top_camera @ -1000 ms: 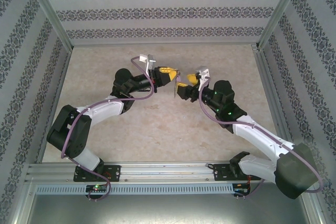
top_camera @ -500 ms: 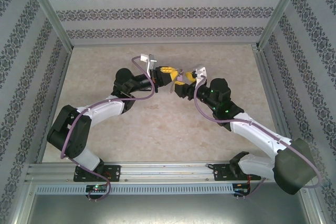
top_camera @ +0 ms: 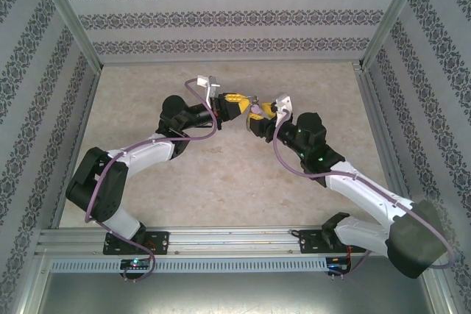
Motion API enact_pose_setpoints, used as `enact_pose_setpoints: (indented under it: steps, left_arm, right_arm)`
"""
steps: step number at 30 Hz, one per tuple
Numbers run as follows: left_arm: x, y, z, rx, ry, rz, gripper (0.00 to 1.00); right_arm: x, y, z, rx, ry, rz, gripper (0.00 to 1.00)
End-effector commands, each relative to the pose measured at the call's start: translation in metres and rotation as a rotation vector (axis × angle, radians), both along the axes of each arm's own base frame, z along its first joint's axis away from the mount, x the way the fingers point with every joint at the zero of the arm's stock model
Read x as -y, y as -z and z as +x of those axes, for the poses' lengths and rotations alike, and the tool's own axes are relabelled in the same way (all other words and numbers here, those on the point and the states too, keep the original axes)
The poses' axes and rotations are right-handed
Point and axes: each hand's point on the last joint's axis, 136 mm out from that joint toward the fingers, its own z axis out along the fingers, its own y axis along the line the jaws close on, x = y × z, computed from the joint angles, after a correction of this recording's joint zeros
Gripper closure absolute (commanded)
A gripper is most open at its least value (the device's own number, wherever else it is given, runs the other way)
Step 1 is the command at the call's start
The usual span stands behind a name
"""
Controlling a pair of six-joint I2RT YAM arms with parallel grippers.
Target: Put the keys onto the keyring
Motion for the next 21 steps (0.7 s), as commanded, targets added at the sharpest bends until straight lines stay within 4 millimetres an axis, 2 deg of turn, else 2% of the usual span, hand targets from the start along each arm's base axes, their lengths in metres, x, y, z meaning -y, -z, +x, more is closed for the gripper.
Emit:
enact_pose_setpoints:
  steps: [1,4,7,10,14,21]
  left_arm:
    - [0.003,-0.025,-0.011,0.087,0.013,-0.023,1.0]
    - [0.004,-0.024,-0.011,0.088,0.015,-0.022,1.0]
    - [0.003,-0.024,-0.011,0.09,0.012,-0.017,1.0]
    - [0.003,-0.024,-0.012,0.093,0.013,-0.013,1.0]
    - [0.003,-0.023,-0.012,0.091,0.011,-0.011,1.0]
    - [0.003,-0.019,-0.011,0.081,0.011,-0.009,1.0]
  right_arm:
    - [-0.003,0.0,-0.011,0.009,-0.043,-0.006,0.53]
    - [-0.006,0.003,-0.017,-0.006,-0.077,-0.008,0.53]
    - [-0.009,0.006,-0.025,-0.025,-0.118,-0.013,0.46]
    - [-0.005,0.003,-0.029,-0.029,-0.124,0.001,0.43]
    - [0.006,-0.013,-0.033,-0.029,-0.135,0.065,0.43]
    - [0.024,-0.053,-0.022,-0.044,-0.134,0.224,0.44]
